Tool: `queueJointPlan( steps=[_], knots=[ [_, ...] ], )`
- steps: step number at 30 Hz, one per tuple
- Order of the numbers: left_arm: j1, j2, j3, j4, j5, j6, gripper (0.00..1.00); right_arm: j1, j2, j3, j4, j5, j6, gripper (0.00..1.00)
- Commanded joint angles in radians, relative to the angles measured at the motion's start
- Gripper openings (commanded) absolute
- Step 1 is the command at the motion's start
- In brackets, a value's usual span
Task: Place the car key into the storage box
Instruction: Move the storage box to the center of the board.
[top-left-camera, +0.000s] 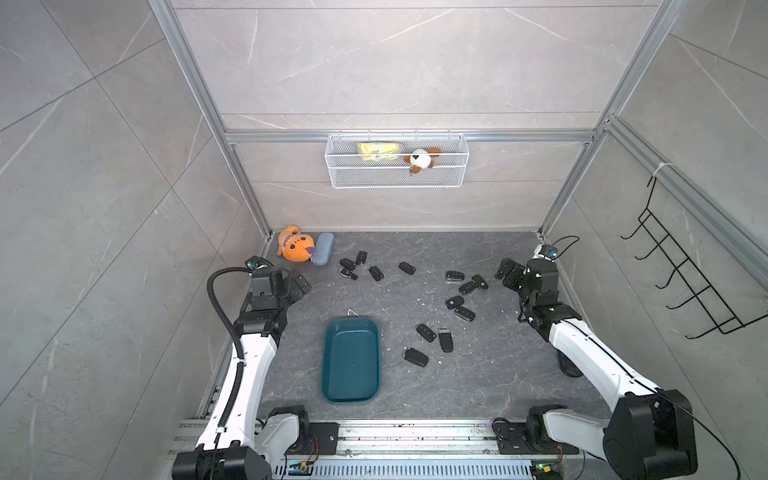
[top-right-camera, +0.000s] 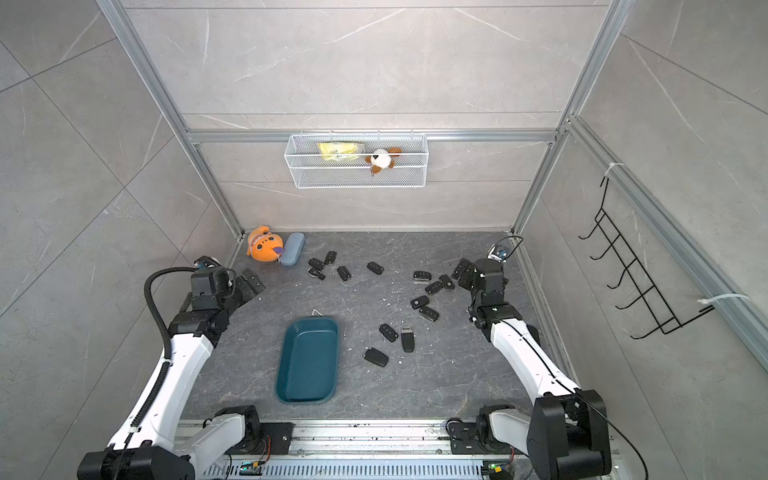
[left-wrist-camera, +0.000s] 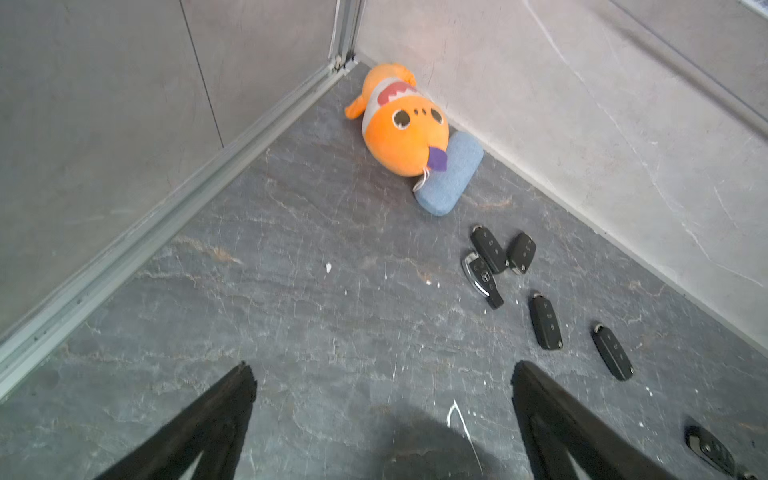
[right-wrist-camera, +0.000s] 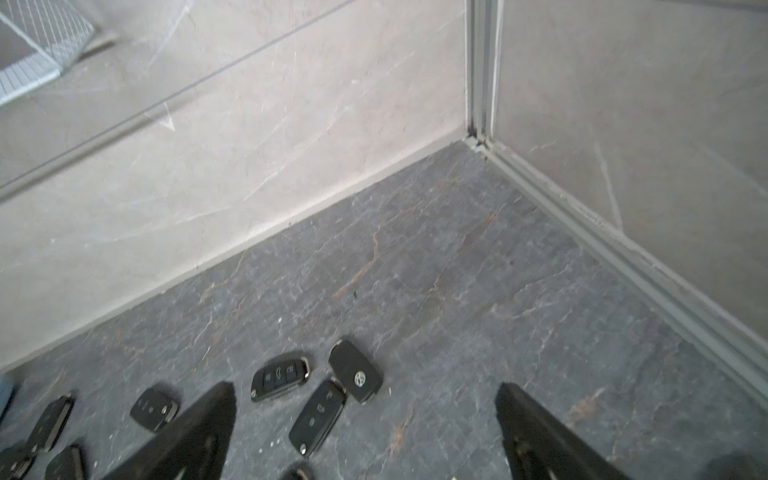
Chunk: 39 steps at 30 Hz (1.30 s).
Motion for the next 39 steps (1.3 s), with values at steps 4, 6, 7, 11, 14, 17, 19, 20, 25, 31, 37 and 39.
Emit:
queueJointPlan(
  steps=[4, 6, 7, 11, 14, 17, 19, 20, 25, 31, 37, 39],
  knots=[
    [-0.12, -0.04, -0.07, -0.13, 0.065, -0.102, 1.0, 0.014, 0.01, -0.027, -0.06, -0.249, 0.073, 1.0],
    [-0.195, -0.026, -0.083, -0.165, 0.036, -0.127, 1.0, 0.038, 0.023, -0.026, -0.064, -0.295, 0.074, 1.0],
    [-0.237, -0.015, -0.09, -0.18, 0.024, -0.144, 1.0, 0.052, 0.026, -0.029, -0.061, -0.318, 0.068, 1.0],
    [-0.391, 0.039, -0.119, -0.21, -0.03, -0.21, 1.0, 0.092, 0.047, -0.036, -0.036, -0.413, 0.074, 1.0],
    [-0.462, 0.088, -0.143, -0.194, -0.012, -0.263, 1.0, 0.119, 0.074, -0.021, -0.058, -0.459, 0.076, 1.0],
    [-0.537, 0.158, -0.127, -0.186, -0.011, -0.28, 1.0, 0.148, 0.088, -0.009, -0.081, -0.472, 0.064, 1.0],
    [-0.58, 0.205, -0.108, -0.184, -0.016, -0.277, 1.0, 0.163, 0.085, -0.004, -0.097, -0.464, 0.058, 1.0],
    [-0.598, 0.23, -0.099, -0.182, -0.015, -0.276, 1.0, 0.169, 0.083, -0.003, -0.103, -0.462, 0.054, 1.0],
    [-0.633, 0.35, -0.056, -0.155, -0.001, -0.256, 1.0, 0.187, 0.075, 0.017, -0.151, -0.447, 0.038, 1.0],
    [-0.636, 0.5, 0.03, -0.13, -0.009, -0.207, 1.0, 0.195, 0.062, 0.038, -0.196, -0.429, 0.023, 1.0],
    [-0.637, 0.613, 0.132, -0.096, 0.01, -0.196, 1.0, 0.2, 0.043, 0.038, -0.223, -0.415, 0.025, 1.0],
    [-0.635, 0.648, 0.162, -0.096, 0.011, -0.187, 1.0, 0.202, 0.035, 0.035, -0.227, -0.411, 0.027, 1.0]
  ],
)
